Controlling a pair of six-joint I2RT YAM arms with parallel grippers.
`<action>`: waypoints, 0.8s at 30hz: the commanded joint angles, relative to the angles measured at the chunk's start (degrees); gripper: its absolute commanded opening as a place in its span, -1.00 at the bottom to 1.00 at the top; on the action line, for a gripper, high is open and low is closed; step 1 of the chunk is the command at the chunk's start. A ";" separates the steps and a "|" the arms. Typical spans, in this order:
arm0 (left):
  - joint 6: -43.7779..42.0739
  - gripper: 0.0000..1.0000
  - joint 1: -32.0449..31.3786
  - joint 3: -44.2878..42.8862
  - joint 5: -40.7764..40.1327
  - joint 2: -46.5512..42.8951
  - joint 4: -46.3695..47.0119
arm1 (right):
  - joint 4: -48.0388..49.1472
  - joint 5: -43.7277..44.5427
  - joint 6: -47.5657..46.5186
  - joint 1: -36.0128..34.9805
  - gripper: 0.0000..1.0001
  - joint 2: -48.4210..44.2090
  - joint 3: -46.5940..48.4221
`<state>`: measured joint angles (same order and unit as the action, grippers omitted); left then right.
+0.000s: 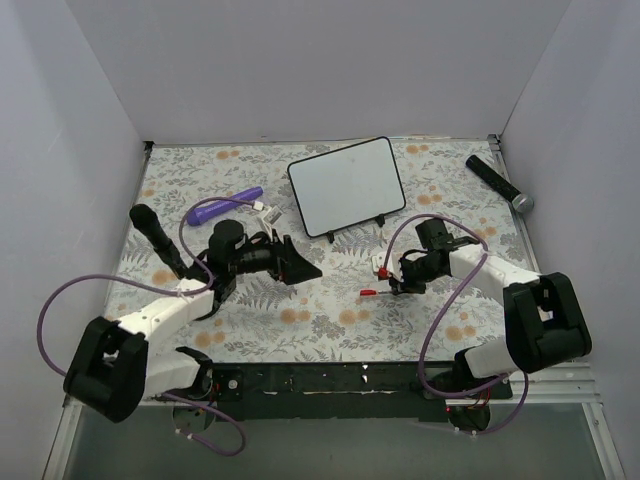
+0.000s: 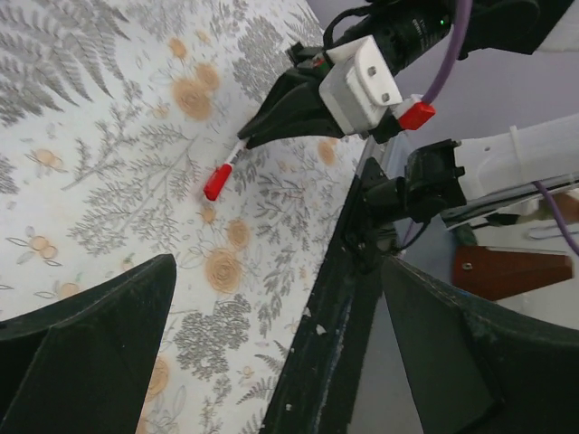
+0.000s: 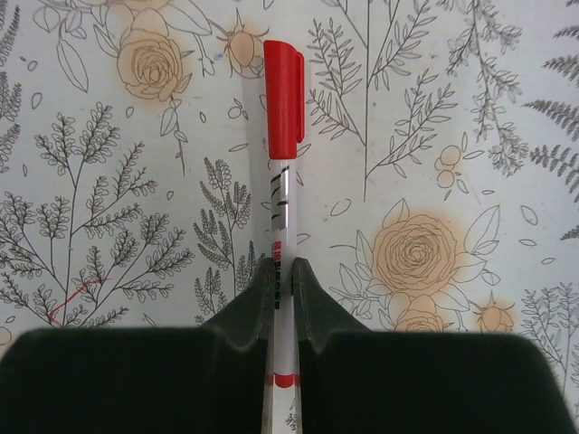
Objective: Write a sentence on the whiteboard
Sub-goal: Pick up the whiteboard marker from the center of the board, then pass from the right arm to the left
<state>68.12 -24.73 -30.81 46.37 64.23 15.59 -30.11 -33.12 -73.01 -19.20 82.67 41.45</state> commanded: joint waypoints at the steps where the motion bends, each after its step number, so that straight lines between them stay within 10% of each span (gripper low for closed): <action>1: 14.99 0.96 -4.18 1.62 -0.84 7.56 14.40 | -1.09 -5.28 0.42 -0.31 -0.97 -5.23 -1.02; 13: 27.24 0.95 -15.69 0.14 -6.64 28.48 32.30 | -2.94 -15.48 -1.96 -0.31 -0.97 -10.87 -1.99; 24: 28.91 0.22 -19.74 -6.46 -6.11 37.63 31.87 | -3.20 -16.62 -2.22 -0.31 -0.97 -11.22 -2.16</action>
<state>96.51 -43.24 -35.14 40.84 100.57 46.78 -32.14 -47.27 -74.15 -19.27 72.58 39.53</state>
